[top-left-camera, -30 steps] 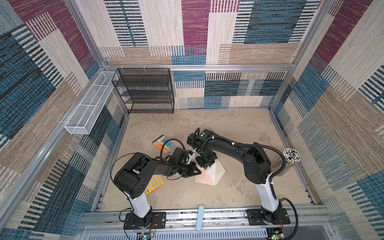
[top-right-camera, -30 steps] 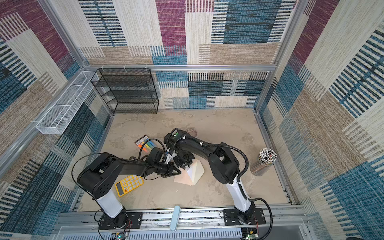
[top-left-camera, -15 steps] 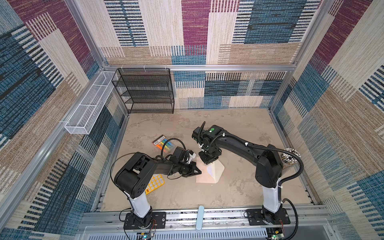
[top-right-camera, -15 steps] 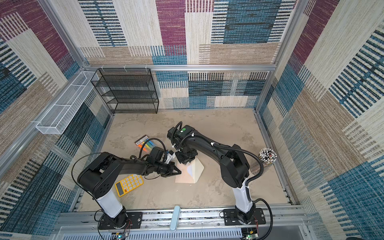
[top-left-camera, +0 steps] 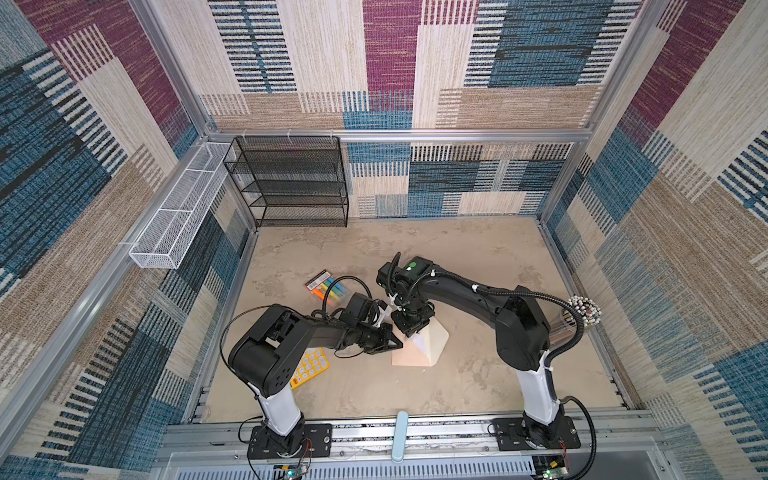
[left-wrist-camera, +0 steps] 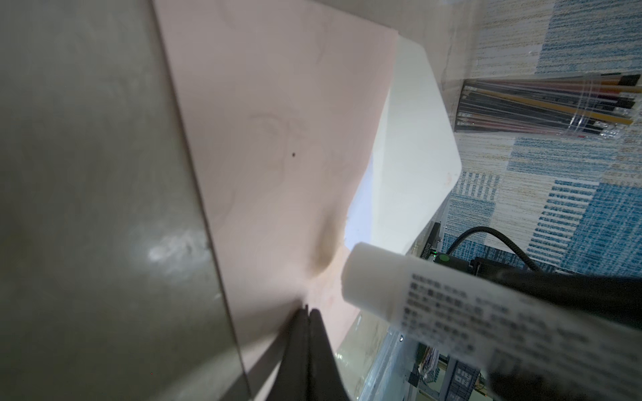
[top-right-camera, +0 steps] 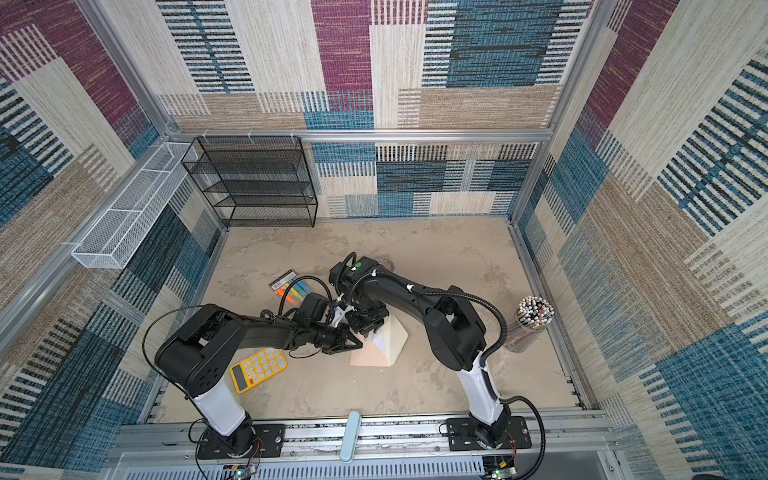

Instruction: Place the letter into the envelope and seal it

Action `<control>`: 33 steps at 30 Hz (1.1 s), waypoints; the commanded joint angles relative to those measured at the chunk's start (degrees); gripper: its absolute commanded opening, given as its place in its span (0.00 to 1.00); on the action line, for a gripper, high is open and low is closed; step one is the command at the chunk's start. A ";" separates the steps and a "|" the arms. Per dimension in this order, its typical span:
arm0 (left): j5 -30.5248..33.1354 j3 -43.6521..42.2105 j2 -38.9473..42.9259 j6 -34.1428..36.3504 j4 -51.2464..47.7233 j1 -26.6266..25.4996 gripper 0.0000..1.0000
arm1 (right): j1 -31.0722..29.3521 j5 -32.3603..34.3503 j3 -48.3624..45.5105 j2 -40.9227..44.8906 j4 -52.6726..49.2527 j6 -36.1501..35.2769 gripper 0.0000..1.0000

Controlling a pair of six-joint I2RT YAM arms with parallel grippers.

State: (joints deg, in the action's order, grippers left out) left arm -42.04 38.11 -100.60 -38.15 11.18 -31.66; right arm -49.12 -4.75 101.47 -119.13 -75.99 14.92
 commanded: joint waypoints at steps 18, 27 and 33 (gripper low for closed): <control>4.51 -0.59 -0.44 1.11 -6.52 0.11 0.00 | -0.49 6.99 1.46 -3.82 -0.74 1.11 0.00; 4.56 -0.68 -0.56 1.07 -6.50 0.11 0.00 | -0.27 10.35 -0.24 -3.65 -0.72 1.95 0.00; 4.69 -1.00 -0.31 0.93 -6.41 0.11 0.00 | -0.24 11.41 -0.06 -3.48 -0.83 2.39 0.00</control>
State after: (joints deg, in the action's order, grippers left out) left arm -42.11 37.80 -100.60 -37.95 11.66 -31.62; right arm -49.54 -1.89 101.93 -121.91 -76.62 15.84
